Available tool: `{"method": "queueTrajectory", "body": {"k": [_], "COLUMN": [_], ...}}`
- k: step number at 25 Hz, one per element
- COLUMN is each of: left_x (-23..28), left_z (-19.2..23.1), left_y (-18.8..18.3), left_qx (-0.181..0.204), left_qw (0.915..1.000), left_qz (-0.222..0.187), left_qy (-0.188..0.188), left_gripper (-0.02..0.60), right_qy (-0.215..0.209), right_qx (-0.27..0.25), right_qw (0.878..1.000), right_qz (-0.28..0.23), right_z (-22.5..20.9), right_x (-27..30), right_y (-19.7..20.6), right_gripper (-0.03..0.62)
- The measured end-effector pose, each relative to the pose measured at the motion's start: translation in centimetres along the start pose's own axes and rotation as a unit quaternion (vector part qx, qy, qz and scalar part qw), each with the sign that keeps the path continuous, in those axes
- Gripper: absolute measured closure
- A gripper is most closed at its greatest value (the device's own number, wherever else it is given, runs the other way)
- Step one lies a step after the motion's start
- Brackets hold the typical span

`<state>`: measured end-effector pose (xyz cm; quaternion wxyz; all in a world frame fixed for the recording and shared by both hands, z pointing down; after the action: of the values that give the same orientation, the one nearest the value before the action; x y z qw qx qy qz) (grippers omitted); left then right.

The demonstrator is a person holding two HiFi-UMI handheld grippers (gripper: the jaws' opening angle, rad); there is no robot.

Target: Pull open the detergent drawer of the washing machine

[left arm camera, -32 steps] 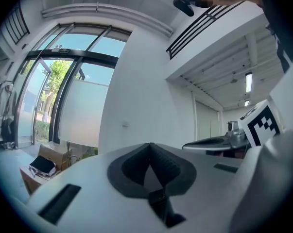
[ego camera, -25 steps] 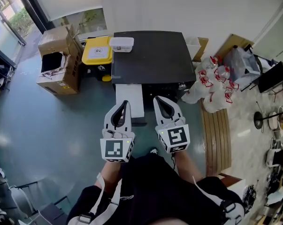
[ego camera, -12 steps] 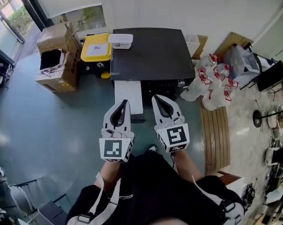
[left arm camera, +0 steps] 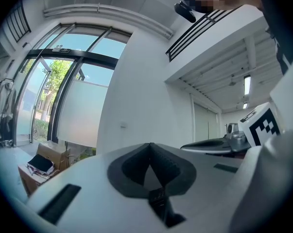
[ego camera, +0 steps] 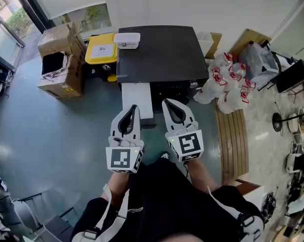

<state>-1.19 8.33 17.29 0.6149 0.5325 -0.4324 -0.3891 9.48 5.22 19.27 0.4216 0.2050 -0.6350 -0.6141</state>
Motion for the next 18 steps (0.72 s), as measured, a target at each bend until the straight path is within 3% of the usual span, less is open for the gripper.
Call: {"method": "queueTrajectory", "body": {"k": [18], "left_x": [-0.3], "left_z": [-1.0], "left_y": [-0.4], "left_qx": [0.001], "left_qw": [1.0], "left_qz": [-0.004], "left_qy": [0.004], "left_gripper": [0.561], "right_qy": [0.001], "right_qx": [-0.004], "right_qw": [1.0], "right_qz": [-0.006], "right_z": [-0.6], "right_x": [-1.1], "right_y": [-0.3], "right_gripper": [0.586]}}
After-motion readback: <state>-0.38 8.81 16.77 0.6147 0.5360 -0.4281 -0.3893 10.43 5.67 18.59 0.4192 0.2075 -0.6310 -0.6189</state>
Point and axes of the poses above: the fingertips, and each gripper's own axes: x forward along the fingers, z to its left, y out of its underside, the point moved 2 cm from there along -x, backward along the fingers, and after that the axes turned 10 degrees about z, right-handed, at the moved point
